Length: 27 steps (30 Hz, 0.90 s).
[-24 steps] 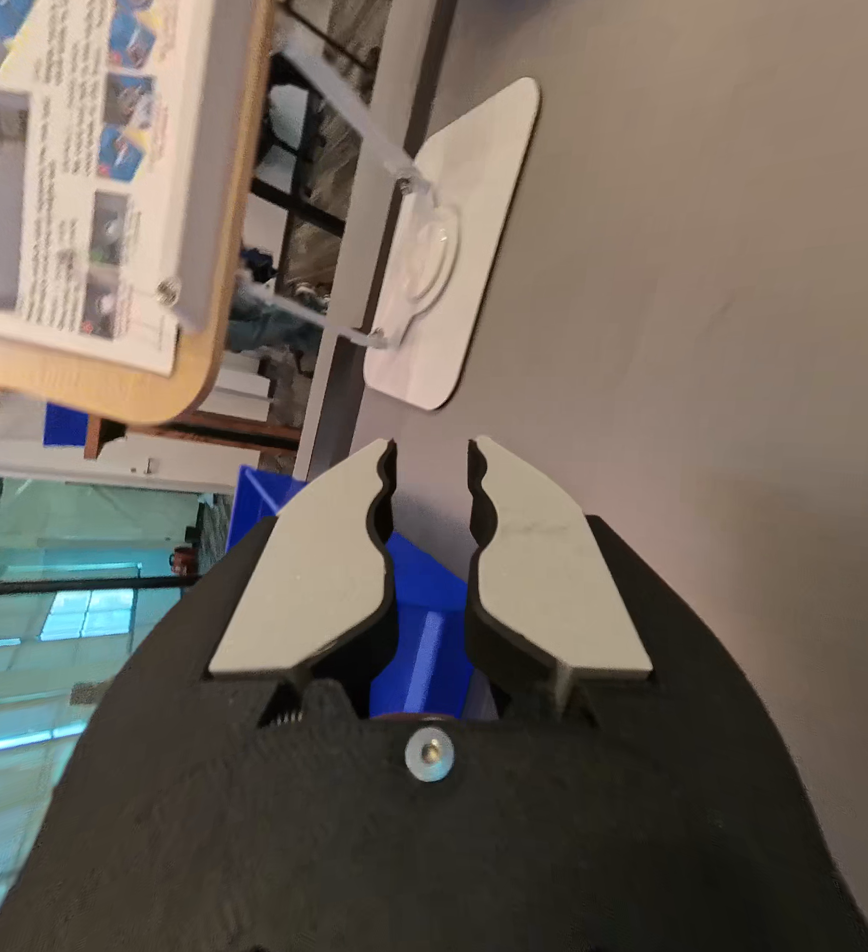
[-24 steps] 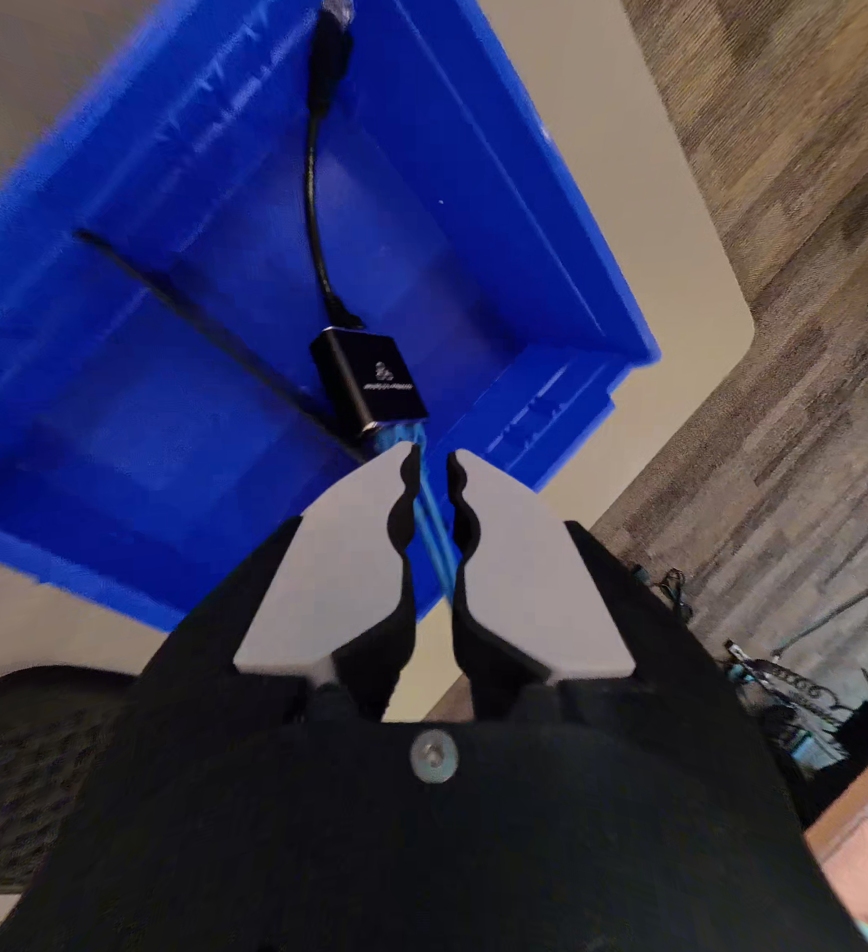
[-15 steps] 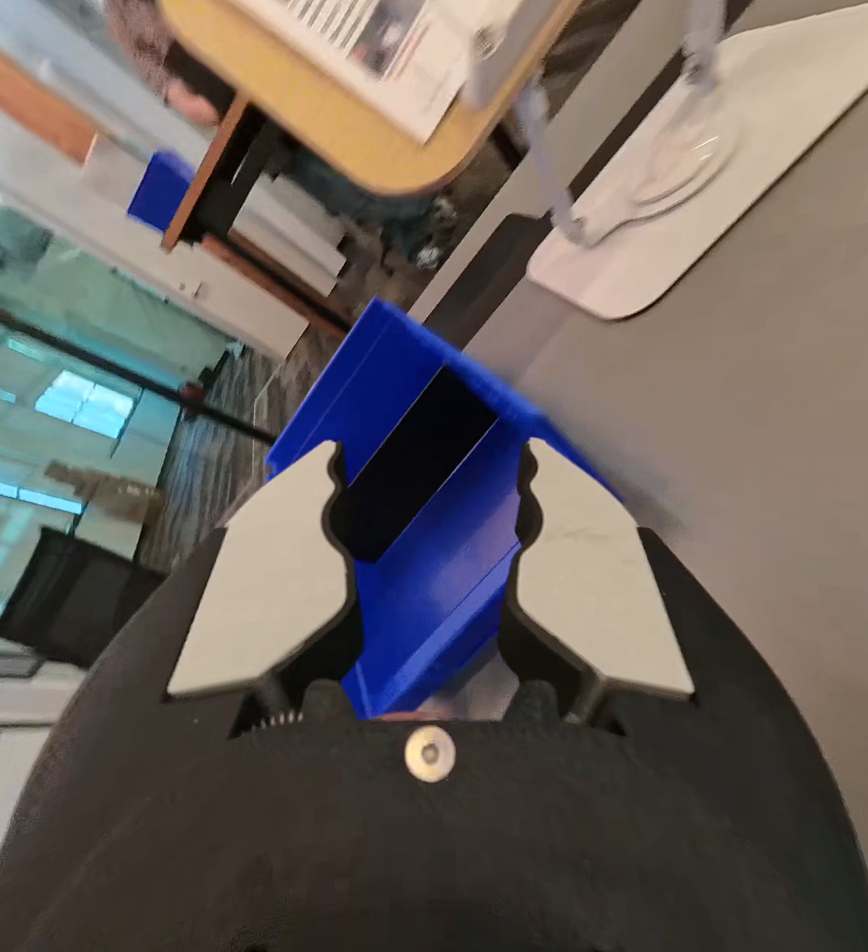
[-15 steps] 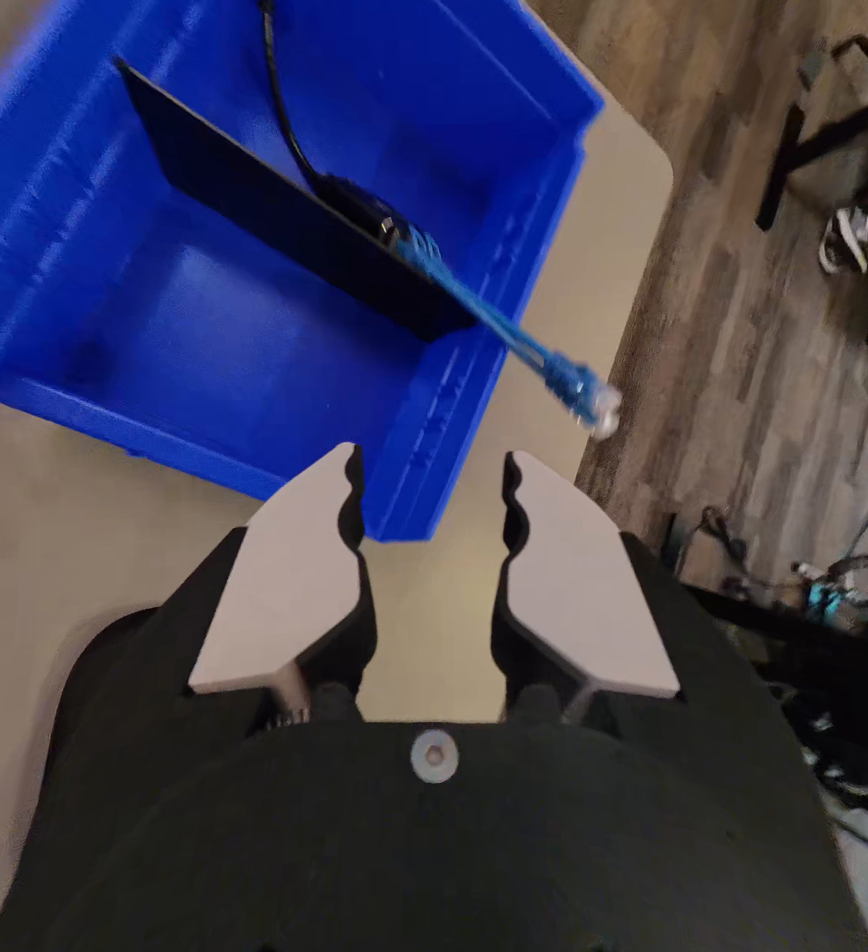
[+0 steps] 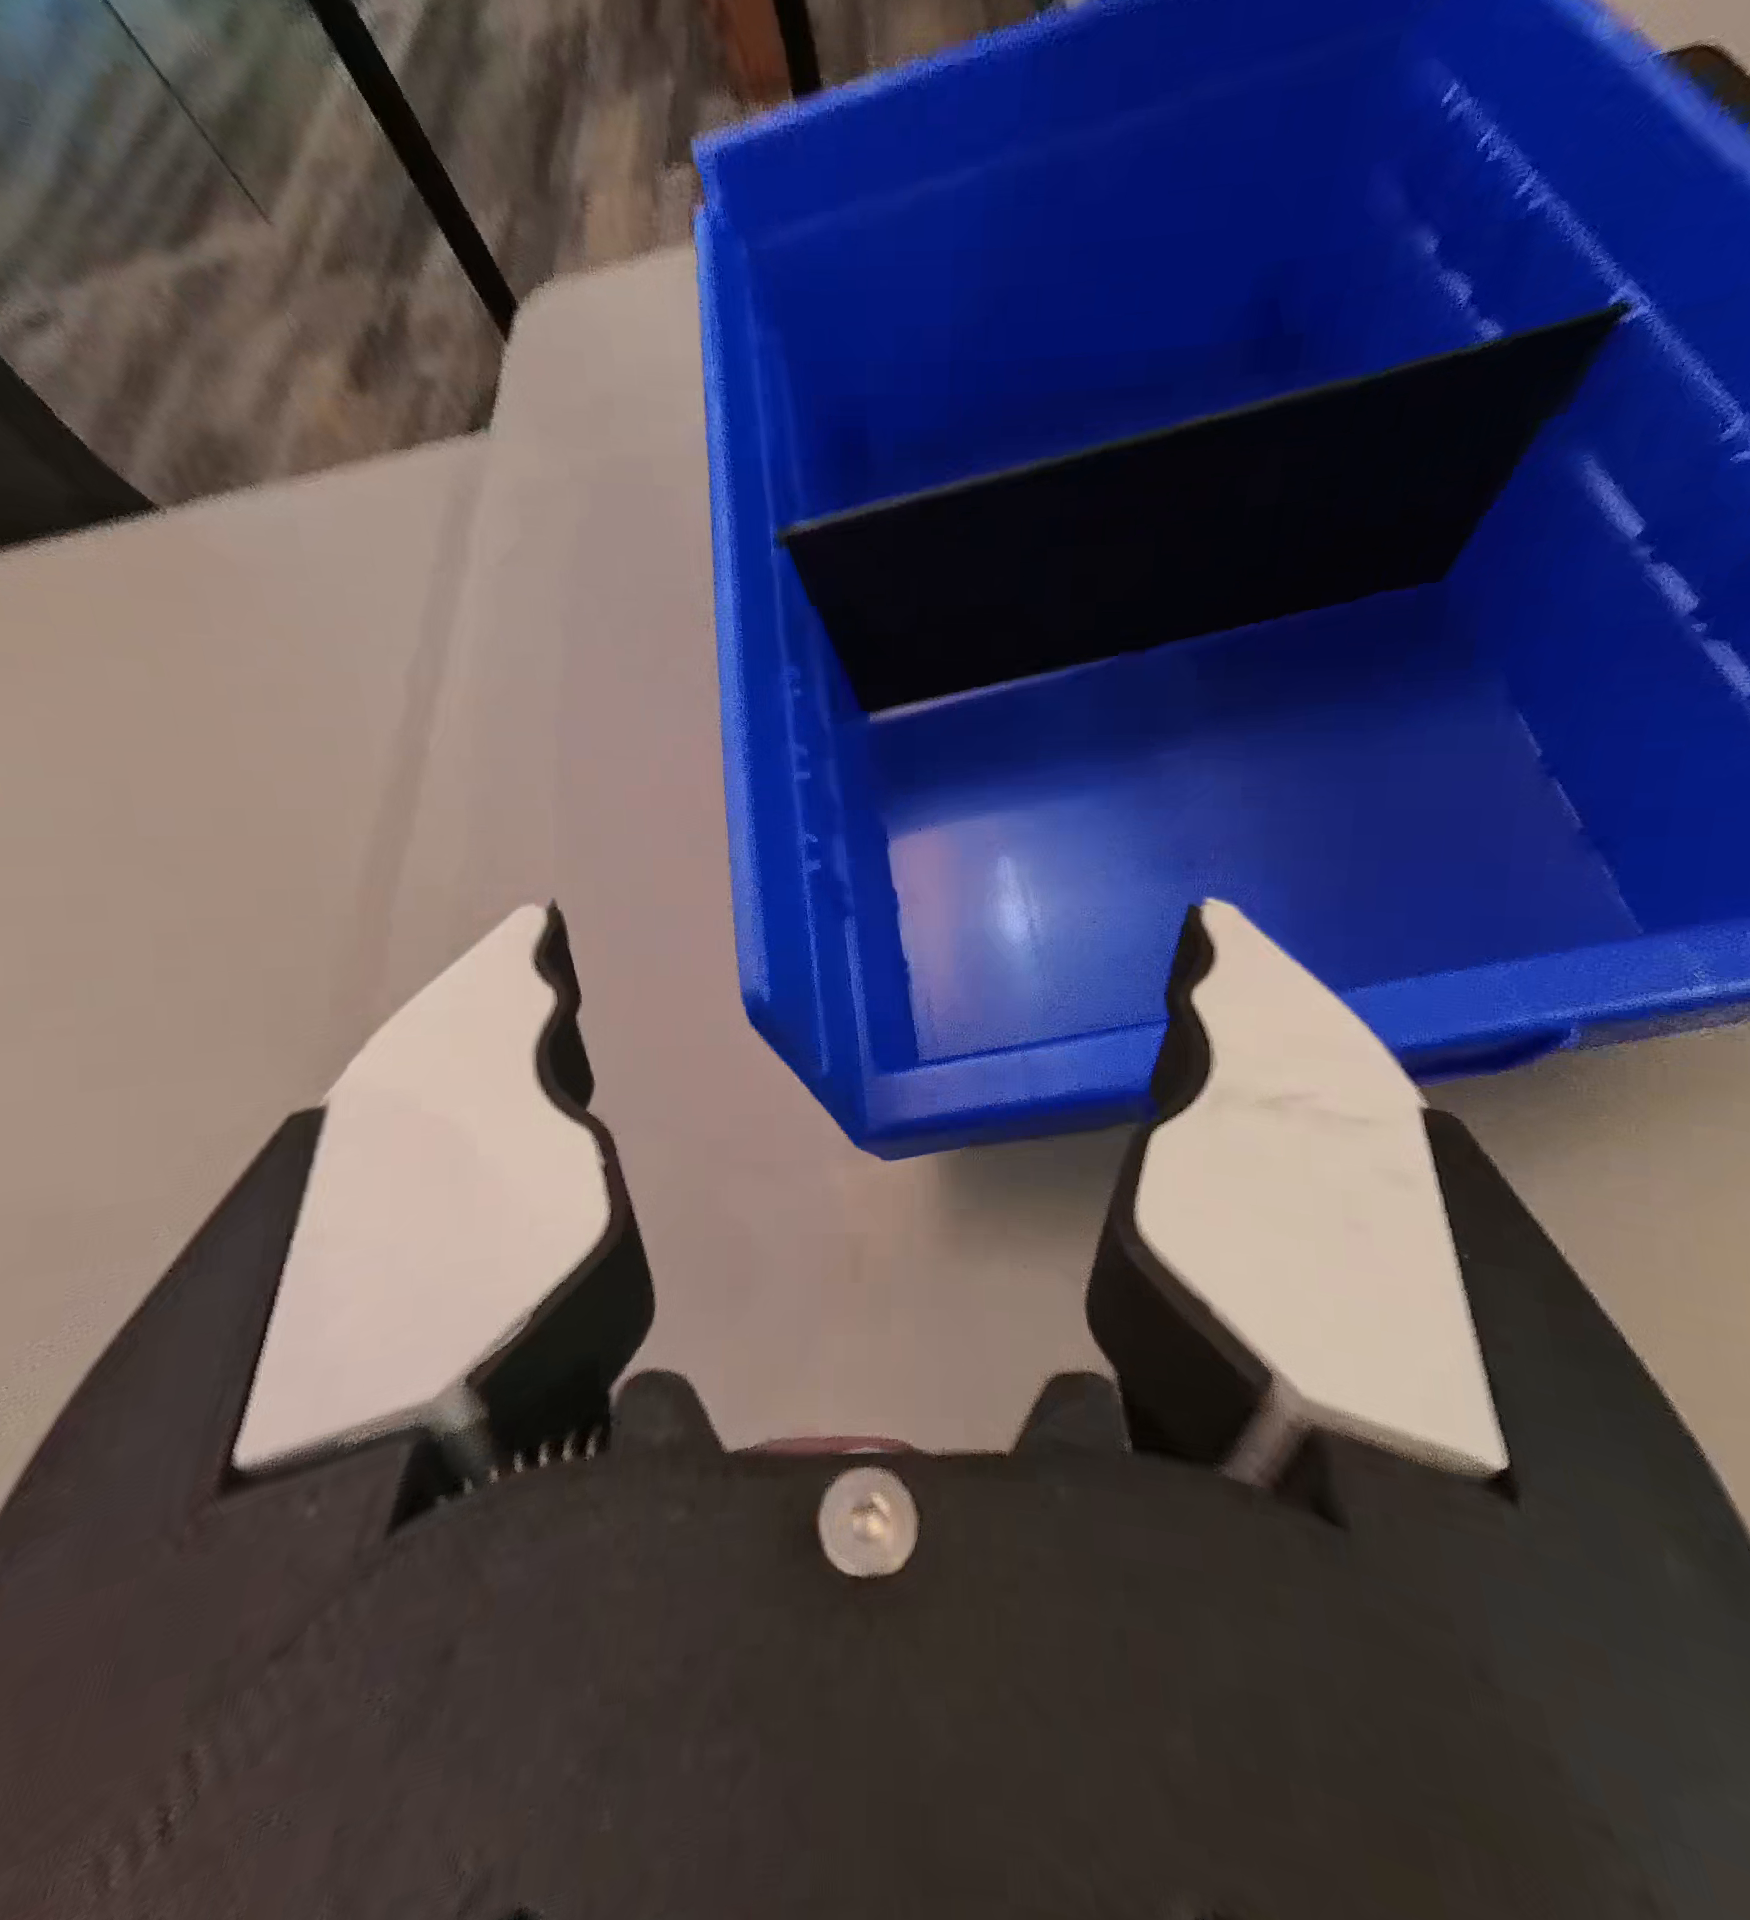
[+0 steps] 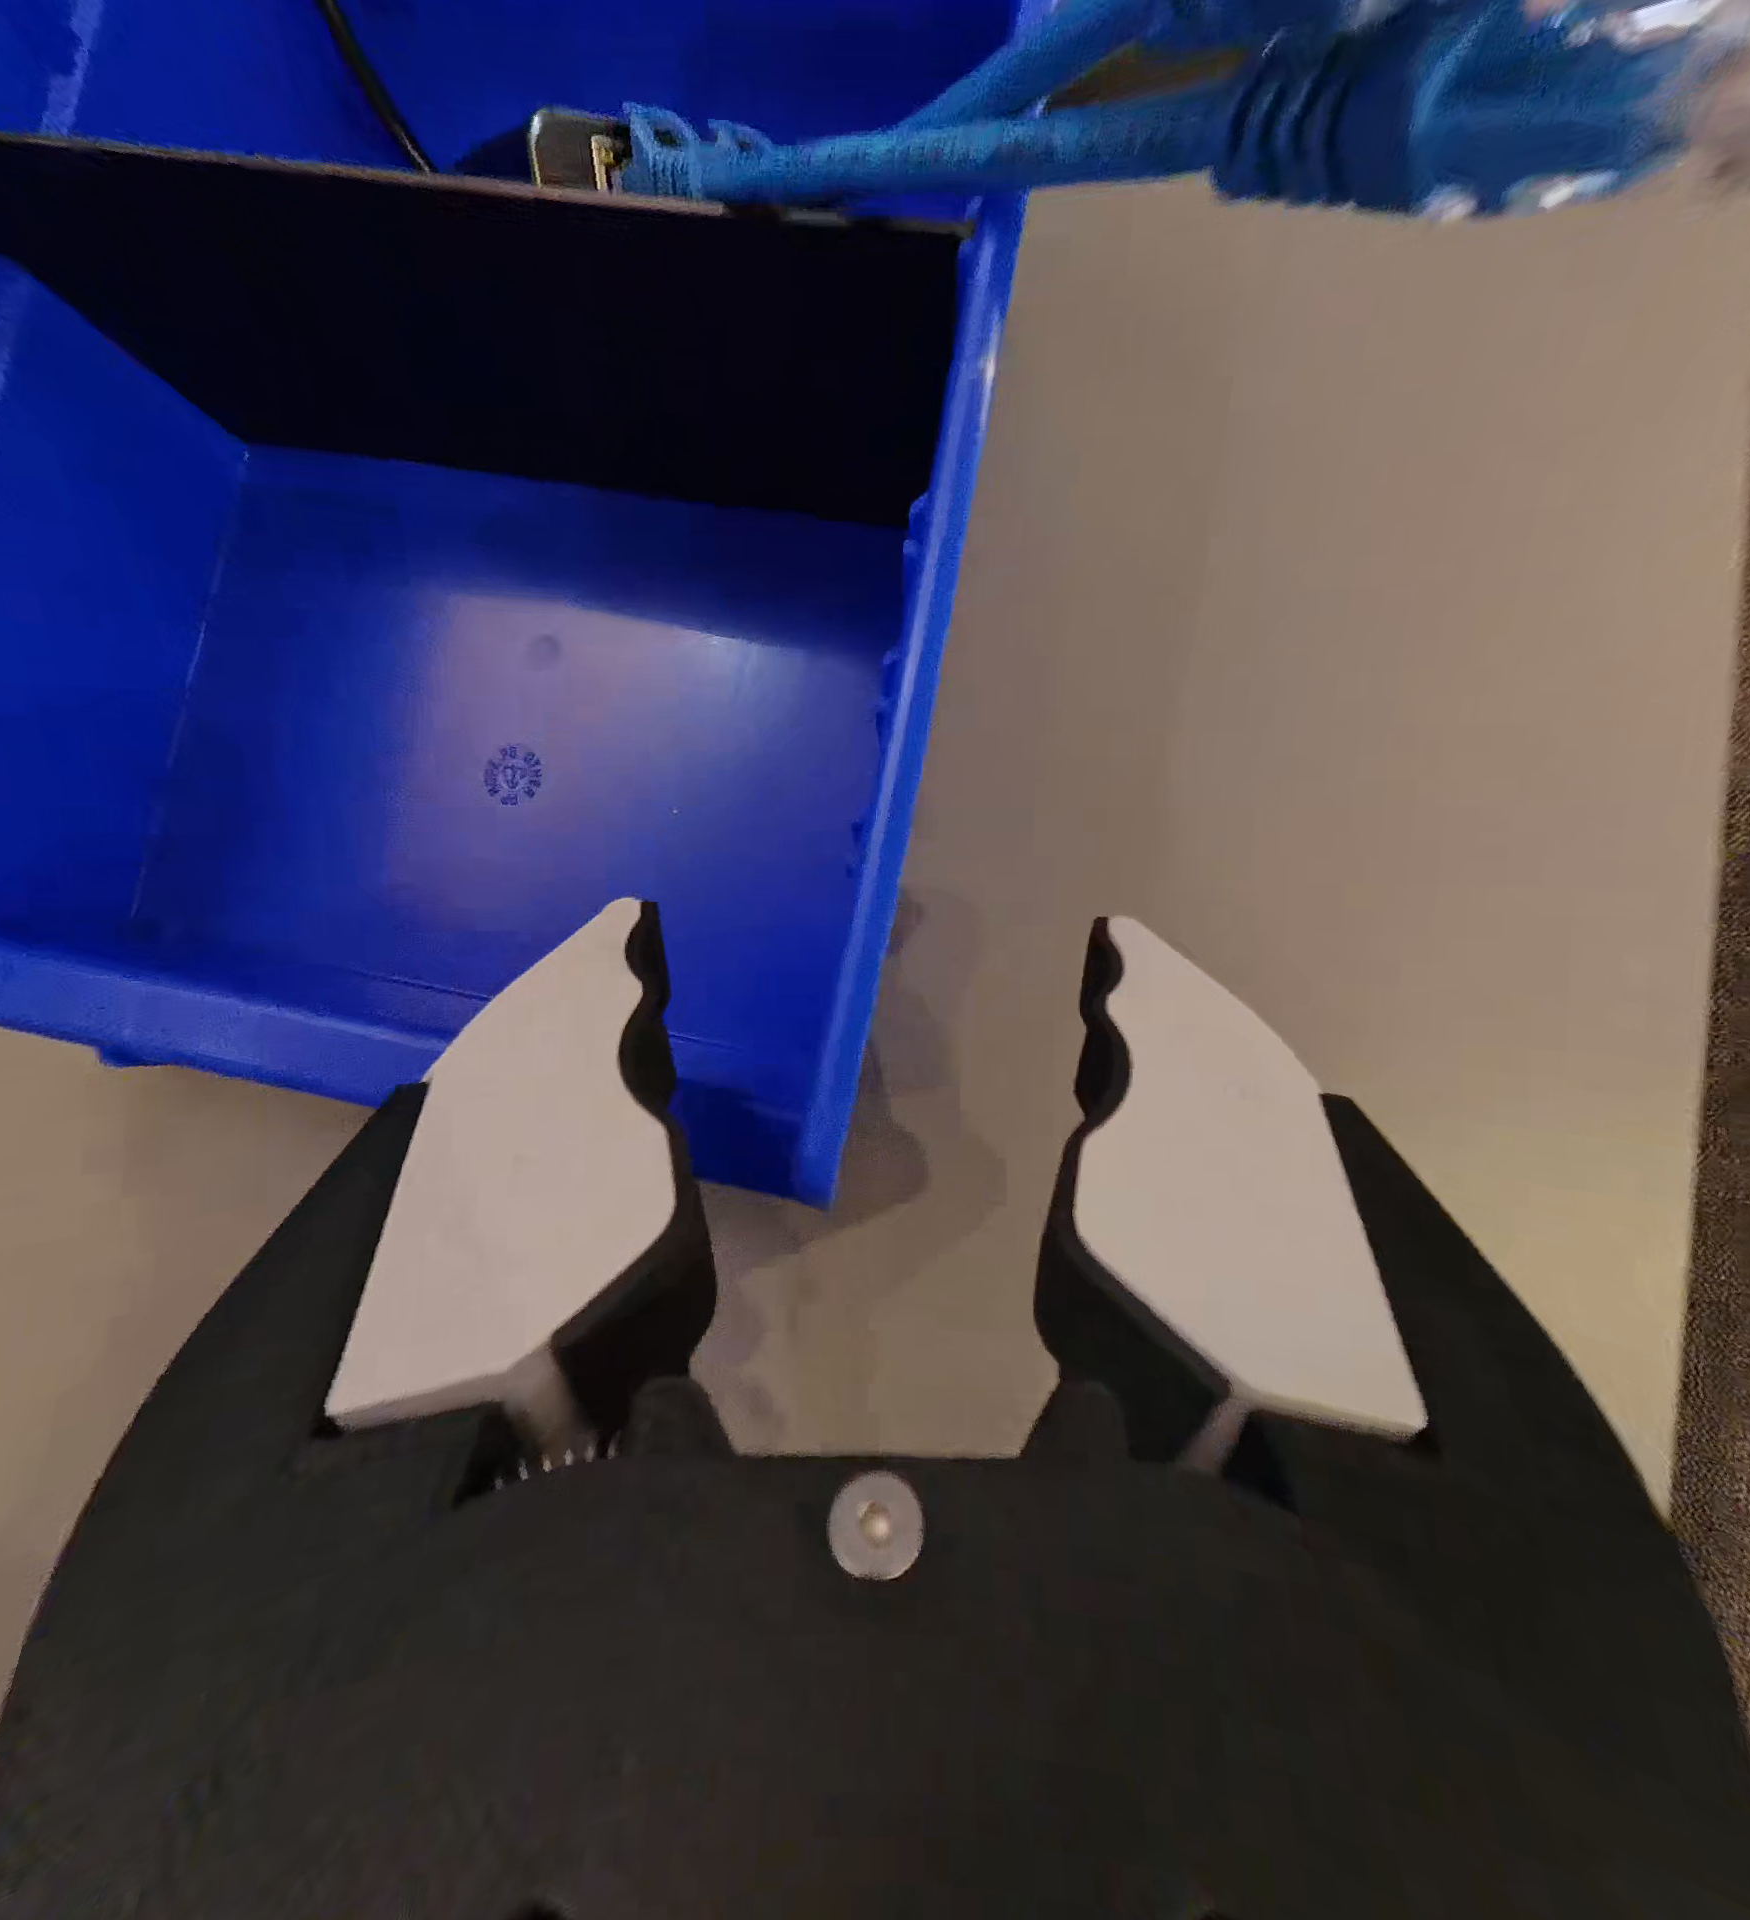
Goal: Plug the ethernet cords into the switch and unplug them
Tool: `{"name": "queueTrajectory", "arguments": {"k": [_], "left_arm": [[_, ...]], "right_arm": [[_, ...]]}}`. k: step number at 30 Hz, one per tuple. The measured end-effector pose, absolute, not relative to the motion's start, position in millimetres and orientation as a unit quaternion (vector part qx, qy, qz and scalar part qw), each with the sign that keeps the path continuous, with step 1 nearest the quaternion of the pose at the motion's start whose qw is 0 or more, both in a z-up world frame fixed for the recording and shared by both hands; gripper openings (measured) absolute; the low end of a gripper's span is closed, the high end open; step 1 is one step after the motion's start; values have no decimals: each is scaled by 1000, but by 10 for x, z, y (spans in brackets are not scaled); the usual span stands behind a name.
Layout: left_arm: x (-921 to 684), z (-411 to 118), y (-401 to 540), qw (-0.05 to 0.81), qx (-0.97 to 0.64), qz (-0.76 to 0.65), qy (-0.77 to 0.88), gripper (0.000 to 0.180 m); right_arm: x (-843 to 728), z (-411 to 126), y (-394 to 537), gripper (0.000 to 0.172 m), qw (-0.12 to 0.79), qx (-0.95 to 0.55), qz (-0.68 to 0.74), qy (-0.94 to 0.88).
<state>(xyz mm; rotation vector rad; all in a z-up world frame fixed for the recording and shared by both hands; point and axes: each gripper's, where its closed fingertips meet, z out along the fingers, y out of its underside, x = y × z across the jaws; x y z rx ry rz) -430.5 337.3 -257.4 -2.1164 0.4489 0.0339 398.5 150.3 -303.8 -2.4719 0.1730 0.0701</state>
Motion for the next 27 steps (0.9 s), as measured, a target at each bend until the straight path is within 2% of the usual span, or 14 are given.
{"name": "queueTrajectory", "arguments": {"k": [3,4,5,7,10,15,27], "left_arm": [[-4319,-2821,3423,424,-889,-43,169,83],[-4297,-2905,3434,409,-894,-62,171,67],[-4295,-2985,3453,394,-900,-71,169,60],[-4276,-3041,3503,396,-898,-88,171,31],[-4321,-3022,3566,396,-899,-124,142,8],[-4349,-3019,3595,397,-897,-125,147,4],[-4392,-2839,3506,417,-882,-171,139,3]], "right_arm": [[3893,-3120,1529,56,317,-944,59,60],[3873,-3106,1545,49,324,-942,69,60],[3859,-3098,1554,44,326,-941,75,59],[3827,-3089,1553,30,321,-942,87,56],[3862,-3090,1519,18,304,-948,77,55],[3906,-3104,1469,6,272,-960,41,45],[3654,-2978,1189,4,236,-969,74,-6]]}}
